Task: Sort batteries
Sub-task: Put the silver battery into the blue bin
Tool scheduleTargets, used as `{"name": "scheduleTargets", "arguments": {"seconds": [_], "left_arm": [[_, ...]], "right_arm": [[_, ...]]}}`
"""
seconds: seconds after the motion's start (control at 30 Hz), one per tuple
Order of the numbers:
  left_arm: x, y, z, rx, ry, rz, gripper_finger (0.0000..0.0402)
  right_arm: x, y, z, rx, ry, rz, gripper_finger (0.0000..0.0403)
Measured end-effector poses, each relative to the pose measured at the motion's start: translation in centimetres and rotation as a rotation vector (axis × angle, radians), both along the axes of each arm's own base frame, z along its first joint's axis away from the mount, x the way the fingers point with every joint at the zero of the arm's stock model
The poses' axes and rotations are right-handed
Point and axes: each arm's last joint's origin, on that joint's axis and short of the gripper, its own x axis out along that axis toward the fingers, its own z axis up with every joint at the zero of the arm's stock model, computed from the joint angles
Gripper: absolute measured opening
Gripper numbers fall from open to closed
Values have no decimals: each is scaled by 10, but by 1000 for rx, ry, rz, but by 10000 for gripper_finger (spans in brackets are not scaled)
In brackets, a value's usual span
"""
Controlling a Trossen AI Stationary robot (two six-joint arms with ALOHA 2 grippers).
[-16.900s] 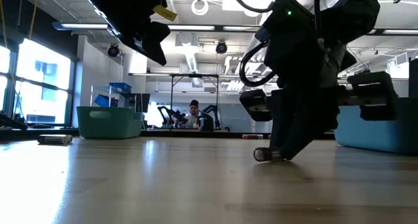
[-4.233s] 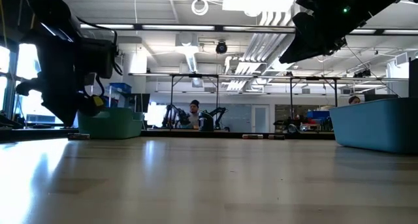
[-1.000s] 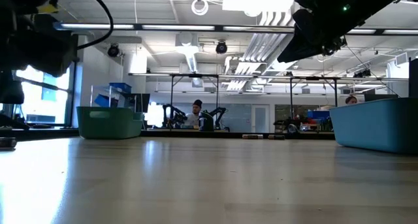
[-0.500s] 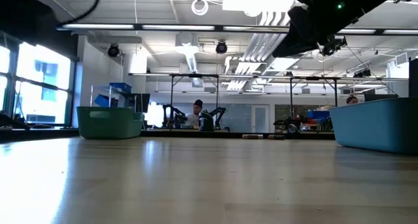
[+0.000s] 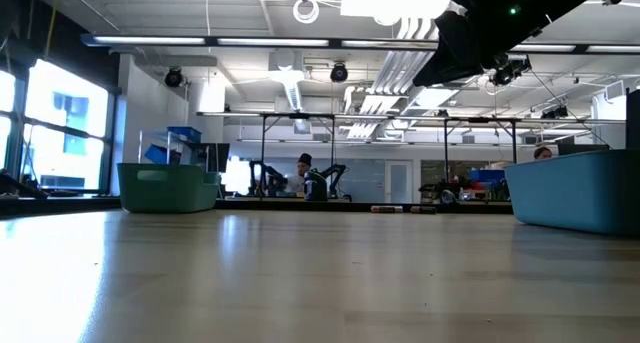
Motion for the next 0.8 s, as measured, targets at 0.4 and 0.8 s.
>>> {"name": "scheduleTargets", "arguments": {"seconds": [0.4,0.8], "left_arm": [[5,-6,-27,118,68,-106,254],[19,-18,-56,145,62,-150,197]], "right_arm": [[0,0,0,0,0,0,142],[0,0,0,10,3,15,142]]}}
